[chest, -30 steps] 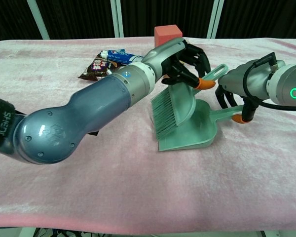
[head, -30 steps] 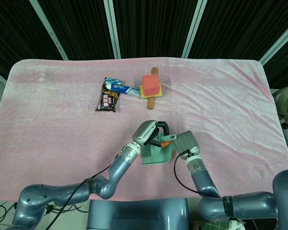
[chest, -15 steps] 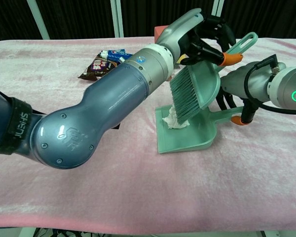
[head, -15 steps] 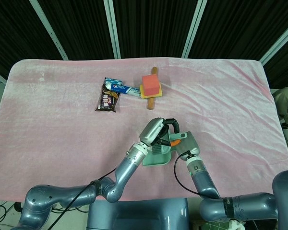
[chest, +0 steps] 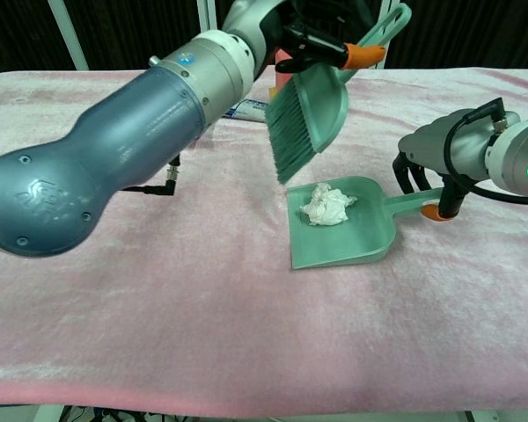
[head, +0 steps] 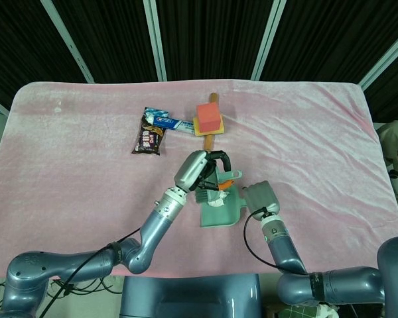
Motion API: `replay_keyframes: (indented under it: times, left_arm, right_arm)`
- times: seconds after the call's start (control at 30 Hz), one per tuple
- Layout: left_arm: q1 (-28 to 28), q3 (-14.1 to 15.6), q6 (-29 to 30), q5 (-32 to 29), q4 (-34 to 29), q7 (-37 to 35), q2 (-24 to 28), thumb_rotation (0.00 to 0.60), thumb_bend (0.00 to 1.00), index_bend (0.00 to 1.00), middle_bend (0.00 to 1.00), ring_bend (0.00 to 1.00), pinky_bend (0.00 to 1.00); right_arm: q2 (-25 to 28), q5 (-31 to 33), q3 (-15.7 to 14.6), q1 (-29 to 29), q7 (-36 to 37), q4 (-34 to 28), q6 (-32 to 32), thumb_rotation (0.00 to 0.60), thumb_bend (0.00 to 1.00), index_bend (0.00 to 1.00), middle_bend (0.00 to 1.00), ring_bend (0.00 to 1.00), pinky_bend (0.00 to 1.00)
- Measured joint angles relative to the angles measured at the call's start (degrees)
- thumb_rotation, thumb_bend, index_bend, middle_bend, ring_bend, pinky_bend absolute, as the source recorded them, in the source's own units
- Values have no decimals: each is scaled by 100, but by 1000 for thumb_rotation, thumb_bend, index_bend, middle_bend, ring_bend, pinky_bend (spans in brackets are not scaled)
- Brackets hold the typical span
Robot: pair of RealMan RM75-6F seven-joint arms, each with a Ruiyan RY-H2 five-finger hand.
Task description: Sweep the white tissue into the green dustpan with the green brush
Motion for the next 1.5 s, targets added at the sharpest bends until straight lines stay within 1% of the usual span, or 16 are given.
replay_keyframes:
  times: [0.13, 0.23, 0.3, 0.47, 0.6, 0.73, 0.87, 1.0, 1.13, 1.2, 1.27, 1.37, 1.5]
  left_arm:
    - [246, 173, 7, 23, -211, 27, 360, 600, 319, 643, 661, 859, 1000]
    - [468, 315, 39, 37, -443, 15, 646, 600, 319, 637, 654, 859, 1000]
    - [621, 408, 74, 40, -586, 21, 841, 600, 319, 636, 653, 859, 1000]
    - [877, 533, 141, -13, -781, 70, 1173, 600, 319, 632, 649, 859, 1000]
    - [1007, 637, 163, -46, -838, 150, 1355, 600, 319, 629, 646, 859, 1000]
    - [1085, 706, 167, -66, -860, 199, 1458, 600, 319, 623, 642, 859, 1000]
    - [1144, 750, 155, -86, -883, 234, 1553, 600, 319, 617, 636, 858, 1000]
    - [1220, 814, 166, -108, -896, 278, 1608, 600, 319, 613, 632, 859, 1000]
    - [1298, 917, 171, -113, -922, 349, 1667, 600, 319, 612, 632, 859, 1000]
    - [1330, 977, 140, -126, -947, 441, 1730, 600, 319, 612, 632, 859, 1000]
    - [1346, 1029, 81, -149, -977, 554, 1802, 600, 319, 612, 632, 859, 1000]
    - [1361, 1114, -25, -216, -1028, 819, 1928, 600, 319, 611, 631, 859, 1000]
    - [1366, 1239, -222, -433, -1132, 1340, 2112, 600, 319, 610, 631, 859, 1000]
  right_arm:
    - [-15, 8, -3, -37, 36, 59, 17, 600, 513, 679, 663, 751, 761]
    - [-38, 36, 10, -62, 64, 113, 18, 600, 473, 679, 627, 743, 761]
    - [-56, 49, 13, -72, 65, 132, 16, 600, 436, 662, 595, 740, 761]
    - [-82, 72, 6, -100, 46, 127, 53, 600, 375, 576, 523, 738, 761]
    - [-97, 126, 21, -116, 25, 92, 86, 600, 341, 492, 445, 738, 761]
    - [-105, 168, 20, -126, -22, 61, 120, 600, 322, 411, 386, 734, 761]
    - [-98, 185, 23, -130, -59, 29, 147, 600, 278, 330, 332, 731, 761]
    - [-93, 205, 25, -135, -99, -8, 191, 600, 260, 283, 302, 731, 761]
    - [-85, 224, 20, -150, -144, -65, 266, 600, 222, 175, 220, 730, 761]
    - [-69, 214, 11, -154, -173, -93, 306, 600, 204, 100, 164, 730, 761]
    - [-37, 195, 2, -161, -203, -138, 357, 600, 202, 59, 129, 730, 761]
    - [17, 128, -19, -180, -226, -197, 424, 600, 203, 38, 105, 730, 761]
    - [109, 11, -70, -225, -242, -251, 498, 600, 202, 33, 102, 730, 761]
